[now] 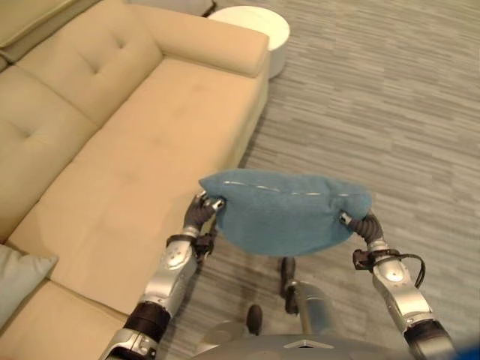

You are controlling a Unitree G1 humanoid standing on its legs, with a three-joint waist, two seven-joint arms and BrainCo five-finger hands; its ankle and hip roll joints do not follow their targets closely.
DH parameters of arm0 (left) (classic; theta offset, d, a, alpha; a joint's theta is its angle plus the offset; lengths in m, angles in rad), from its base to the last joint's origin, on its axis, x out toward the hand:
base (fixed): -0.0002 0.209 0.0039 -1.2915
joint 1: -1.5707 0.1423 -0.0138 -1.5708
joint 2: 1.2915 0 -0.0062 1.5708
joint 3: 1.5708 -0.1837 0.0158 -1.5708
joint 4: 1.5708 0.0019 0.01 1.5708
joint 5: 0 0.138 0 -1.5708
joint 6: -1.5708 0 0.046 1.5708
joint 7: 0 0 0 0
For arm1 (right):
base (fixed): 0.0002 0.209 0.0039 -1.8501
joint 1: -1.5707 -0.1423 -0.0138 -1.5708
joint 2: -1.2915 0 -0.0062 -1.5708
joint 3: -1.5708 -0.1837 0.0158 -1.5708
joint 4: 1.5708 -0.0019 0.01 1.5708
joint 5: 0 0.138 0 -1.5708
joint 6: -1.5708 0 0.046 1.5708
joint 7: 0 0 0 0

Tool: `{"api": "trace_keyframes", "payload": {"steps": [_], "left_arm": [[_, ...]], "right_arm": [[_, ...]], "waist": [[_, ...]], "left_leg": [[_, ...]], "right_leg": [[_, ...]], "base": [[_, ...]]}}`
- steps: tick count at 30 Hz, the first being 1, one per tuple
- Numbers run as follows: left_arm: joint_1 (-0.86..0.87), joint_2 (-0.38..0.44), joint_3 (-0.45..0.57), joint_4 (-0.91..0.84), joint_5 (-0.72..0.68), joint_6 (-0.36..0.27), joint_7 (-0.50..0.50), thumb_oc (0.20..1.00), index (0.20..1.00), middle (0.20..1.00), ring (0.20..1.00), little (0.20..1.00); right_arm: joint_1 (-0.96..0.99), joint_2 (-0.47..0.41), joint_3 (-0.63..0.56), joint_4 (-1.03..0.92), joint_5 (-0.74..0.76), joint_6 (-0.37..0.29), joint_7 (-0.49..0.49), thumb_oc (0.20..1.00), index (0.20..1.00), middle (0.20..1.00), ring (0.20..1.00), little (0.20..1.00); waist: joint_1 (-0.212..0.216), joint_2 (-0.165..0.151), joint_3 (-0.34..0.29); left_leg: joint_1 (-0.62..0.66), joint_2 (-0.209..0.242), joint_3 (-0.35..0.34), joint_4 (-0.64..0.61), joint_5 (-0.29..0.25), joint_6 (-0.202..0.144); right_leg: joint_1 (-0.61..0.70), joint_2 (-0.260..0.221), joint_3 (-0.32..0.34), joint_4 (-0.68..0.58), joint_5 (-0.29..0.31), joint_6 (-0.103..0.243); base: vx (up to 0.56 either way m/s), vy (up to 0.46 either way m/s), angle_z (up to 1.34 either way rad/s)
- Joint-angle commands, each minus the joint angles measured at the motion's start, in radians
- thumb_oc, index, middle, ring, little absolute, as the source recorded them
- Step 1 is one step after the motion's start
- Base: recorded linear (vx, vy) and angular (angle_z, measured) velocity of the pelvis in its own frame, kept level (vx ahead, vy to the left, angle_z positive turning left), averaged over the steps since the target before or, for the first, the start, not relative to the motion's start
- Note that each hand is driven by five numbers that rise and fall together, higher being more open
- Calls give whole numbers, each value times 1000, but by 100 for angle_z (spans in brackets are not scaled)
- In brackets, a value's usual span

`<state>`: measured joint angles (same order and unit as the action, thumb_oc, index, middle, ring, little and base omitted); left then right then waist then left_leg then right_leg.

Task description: Pick up all the scattered cushions and arrange them neatly on the sofa.

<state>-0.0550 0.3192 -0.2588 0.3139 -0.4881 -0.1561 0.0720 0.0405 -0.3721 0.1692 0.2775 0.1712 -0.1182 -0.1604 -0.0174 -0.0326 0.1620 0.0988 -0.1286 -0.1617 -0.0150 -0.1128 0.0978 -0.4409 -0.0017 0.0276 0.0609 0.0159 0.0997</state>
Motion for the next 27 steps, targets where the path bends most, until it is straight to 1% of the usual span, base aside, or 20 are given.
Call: {"api": "trace_keyframes", "payload": {"steps": [1, 2, 4, 5, 6, 7, 9, 11, 12, 13, 14, 15, 16, 17, 18, 21, 23, 24, 25, 27], "left_arm": [[-14, -13, -50, -116, 23, -84, -56, 200, 200, 200, 200, 200], [-9, -16, -54, -117, 19, -85, -58, 200, 200, 200, 200, 200], [1, -23, -58, -114, 4, -83, -63, 200, 200, 200, 200, 200], [1, -23, -57, -114, 4, -83, -63, 200, 200, 200, 200, 200], [-8, -23, -66, -110, -5, -82, -64, 200, 200, 200, 200, 200], [-8, -22, -66, -110, -5, -82, -64, 200, 200, 200, 200, 200], [-17, -26, -83, -110, -11, -79, -65, 200, 200, 200, 200, 200], [-23, -26, -84, -103, -17, -77, -57, 200, 200, 200, 200, 200], [-33, -28, -94, -98, -13, -74, -64, 200, 200, 200, 200, 200], [-37, -26, -102, -97, -8, -71, -69, 200, 200, 200, 200, 200], [-42, -26, -104, -98, -9, -70, -67, 200, 200, 200, 200, 200], [-47, -24, -105, -100, -14, -67, -59, 200, 200, 200, 200, 200], [-47, -24, -106, -101, -14, -67, -59, 200, 200, 200, 200, 200], [-43, -23, -104, -101, -16, -66, -61, 200, 200, 200, 200, 200], [-39, -22, -103, -100, -16, -66, -62, 200, 200, 200, 200, 200], [-17, -12, -98, -110, -9, -59, -61, 200, 200, 200, 200, 200], [-15, -4, -94, -119, 0, -56, -67, 200, 200, 200, 200, 200], [-12, 7, -92, -131, 6, -55, -73, 200, 200, 200, 200, 200], [-12, 8, -92, -131, 6, -55, -73, 200, 200, 200, 200, 200], [-6, 20, -87, -138, 11, -57, -76, 200, 200, 200, 200, 200]], "right_arm": [[-59, 8, -5, -64, -2, -106, 17, 200, 200, 200, 200, 200], [-56, 8, -8, -63, -2, -105, 17, 200, 200, 200, 200, 200], [-38, 5, -11, -61, 2, -108, 24, 200, 200, 200, 200, 200], [-38, 5, -11, -61, 2, -108, 24, 200, 200, 200, 200, 200], [-28, -2, -20, -69, 13, -112, 17, 200, 200, 200, 200, 200], [-28, -1, -20, -69, 13, -113, 18, 200, 200, 200, 200, 200], [-32, -18, -20, -69, 24, -124, 7, 200, 200, 200, 200, 200], [-40, -25, -25, -62, 29, -117, -4, 200, 200, 200, 200, 200], [-40, -32, -32, -64, 35, -119, -6, 200, 200, 200, 200, 200], [-36, -33, -44, -65, 38, -121, -12, 200, 200, 200, 200, 200], [-35, -33, -48, -63, 39, -120, -19, 200, 200, 200, 200, 200], [-36, -29, -58, -58, 41, -117, -36, 200, 200, 200, 200, 200], [-36, -29, -58, -57, 41, -117, -36, 200, 200, 200, 200, 200], [-33, -24, -59, -61, 45, -115, -31, 200, 200, 200, 200, 200], [-27, -22, -58, -65, 43, -115, -27, 200, 200, 200, 200, 200], [-22, -6, -54, -73, 30, -106, -15, 200, 200, 200, 200, 200], [-27, -3, -48, -68, 17, -105, -11, 200, 200, 200, 200, 200], [-34, 6, -47, -64, 16, -102, -4, 200, 200, 200, 200, 200], [-34, 6, -46, -64, 16, -102, -4, 200, 200, 200, 200, 200], [-46, 16, -36, -55, 14, -102, 2, 200, 200, 200, 200, 200]], "waist": [[-3, -42, -42], [-8, -42, -49], [-17, -40, -65], [-17, -39, -66], [-21, -48, -62], [-26, -50, -66], [-24, -65, -50], [-17, -81, -42], [-5, -87, -36], [-1, -85, -41], [0, -79, -41], [8, -66, -40], [8, -68, -39], [8, -63, -44], [4, -62, -52], [12, -71, -69], [24, -75, -77], [28, -77, -78], [28, -78, -78], [32, -70, -76]], "left_leg": [[-62, 21, 87, 99, -52, -69], [-47, 30, 77, 100, -62, -76], [-40, 55, 60, 141, -55, -104], [-40, 55, 59, 141, -55, -104], [-102, 94, 90, 301, -16, -139], [-111, 91, 86, 305, -14, -139], [-222, 105, 106, 479, 16, -141], [-298, 145, 172, 529, 18, -124], [-345, 156, 219, 478, -22, -110], [-379, 161, 267, 367, 12, -111], [-397, 173, 301, 306, 58, -118], [-414, 192, 386, 207, 135, -133], [-409, 189, 387, 198, 140, -133], [-383, 192, 422, 156, 135, -128], [-364, 191, 436, 133, 140, -126], [-346, 156, 394, 117, 126, -109], [-321, 141, 393, 104, 105, -90], [-297, 126, 378, 92, 94, -74], [-296, 125, 379, 92, 94, -74], [-275, 119, 369, 84, 80, -57]], "right_leg": [[157, -33, 3, -22, 101, 47], [165, -29, 4, -13, 100, 41], [192, -14, -7, 4, 90, 22], [192, -14, -7, 4, 90, 22], [227, -13, -25, 15, 62, -7], [222, -16, -28, 14, 64, -7], [257, -18, -50, 8, 45, -33], [287, -30, -79, 4, 14, -47], [323, -37, -102, -9, -10, -43], [342, -40, -130, -17, -27, -41], [358, -35, -144, -21, -39, -41], [393, -25, -174, -24, -62, -39], [393, -27, -173, -23, -63, -39], [398, -24, -183, -14, -70, -33], [409, -24, -198, -8, -81, -28], [414, -47, -205, 35, -88, -7], [411, -72, -206, 68, -89, 17], [384, -93, -198, 152, -58, 32], [383, -94, -198, 153, -59, 33], [350, -111, -195, 241, -24, 48]], "base": [[327, -100, 101], [376, -138, 60], [296, -126, 53], [305, -185, 57], [176, -132, 49], [213, -185, 44], [106, -123, 52], [198, -117, 44], [330, -44, 55], [342, 15, 58], [362, 92, 102], [222, 76, 89], [234, 104, 73], [155, 99, 8], [246, 176, 11], [221, 195, 11], [209, 240, -9], [153, 197, 10], [132, 174, 17], [96, 127, 35]]}}
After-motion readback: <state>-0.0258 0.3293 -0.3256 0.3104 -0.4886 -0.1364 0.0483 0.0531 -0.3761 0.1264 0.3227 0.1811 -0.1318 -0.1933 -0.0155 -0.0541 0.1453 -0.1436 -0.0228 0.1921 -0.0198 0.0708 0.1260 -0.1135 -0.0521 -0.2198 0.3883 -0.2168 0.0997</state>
